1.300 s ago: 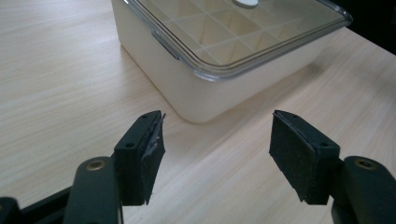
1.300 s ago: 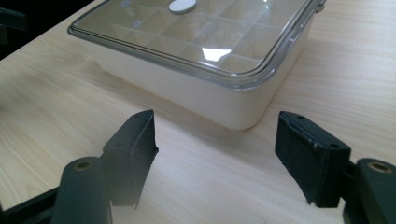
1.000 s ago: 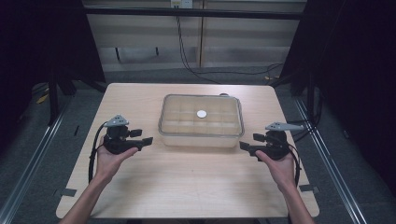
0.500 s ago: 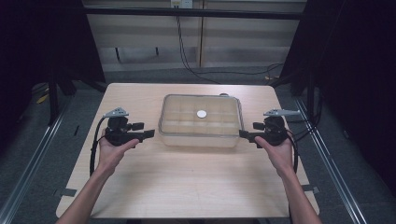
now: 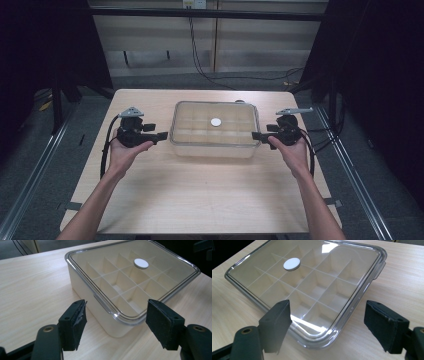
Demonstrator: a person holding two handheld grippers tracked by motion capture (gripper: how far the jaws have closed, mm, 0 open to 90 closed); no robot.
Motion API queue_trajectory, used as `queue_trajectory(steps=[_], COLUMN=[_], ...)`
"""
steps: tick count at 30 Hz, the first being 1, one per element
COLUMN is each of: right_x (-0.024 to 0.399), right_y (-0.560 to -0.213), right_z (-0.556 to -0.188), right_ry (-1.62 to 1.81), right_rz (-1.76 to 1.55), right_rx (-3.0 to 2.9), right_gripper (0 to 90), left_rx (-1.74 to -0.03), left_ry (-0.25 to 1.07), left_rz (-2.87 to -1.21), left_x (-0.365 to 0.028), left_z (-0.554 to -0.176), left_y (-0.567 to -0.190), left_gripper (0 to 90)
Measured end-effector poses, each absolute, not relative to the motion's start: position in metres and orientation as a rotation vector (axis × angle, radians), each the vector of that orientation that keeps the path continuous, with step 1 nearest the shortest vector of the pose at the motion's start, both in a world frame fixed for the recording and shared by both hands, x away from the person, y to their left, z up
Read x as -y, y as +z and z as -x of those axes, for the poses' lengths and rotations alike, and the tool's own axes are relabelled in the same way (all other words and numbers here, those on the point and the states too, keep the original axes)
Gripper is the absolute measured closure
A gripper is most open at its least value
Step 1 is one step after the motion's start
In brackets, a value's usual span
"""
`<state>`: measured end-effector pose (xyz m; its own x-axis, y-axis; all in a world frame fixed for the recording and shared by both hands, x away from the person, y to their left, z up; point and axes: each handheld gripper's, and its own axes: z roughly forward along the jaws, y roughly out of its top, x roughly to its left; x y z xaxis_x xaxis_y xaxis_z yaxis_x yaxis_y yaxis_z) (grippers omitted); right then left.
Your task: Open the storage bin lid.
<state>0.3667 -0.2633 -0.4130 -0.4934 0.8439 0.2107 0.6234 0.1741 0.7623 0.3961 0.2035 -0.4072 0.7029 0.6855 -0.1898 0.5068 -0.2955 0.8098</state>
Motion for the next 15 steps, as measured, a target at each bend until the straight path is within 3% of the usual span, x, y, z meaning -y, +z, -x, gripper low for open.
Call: queue_trajectory(steps=[5,8,15], right_x=[0.259,0.256,0.254], right_y=[-0.414,-0.414,-0.418], right_z=[-0.377,-0.382,-0.395], right_ry=[1.230,1.221,1.196], right_rz=[-1.428,-1.402,-1.441], right_rx=[-2.187,-2.196,-2.204], right_gripper=[20.5,27.3,27.9], left_rx=[-0.947,-0.954,-0.957], left_ry=[0.217,0.232,0.240], left_rz=[-1.956,-1.964,-1.969], left_x=[-0.200,-0.198,-0.188], left_z=[-0.409,-0.413,-0.422], left_y=[-0.411,-0.412,-0.416], left_gripper=[32.2,31.3,29.1])
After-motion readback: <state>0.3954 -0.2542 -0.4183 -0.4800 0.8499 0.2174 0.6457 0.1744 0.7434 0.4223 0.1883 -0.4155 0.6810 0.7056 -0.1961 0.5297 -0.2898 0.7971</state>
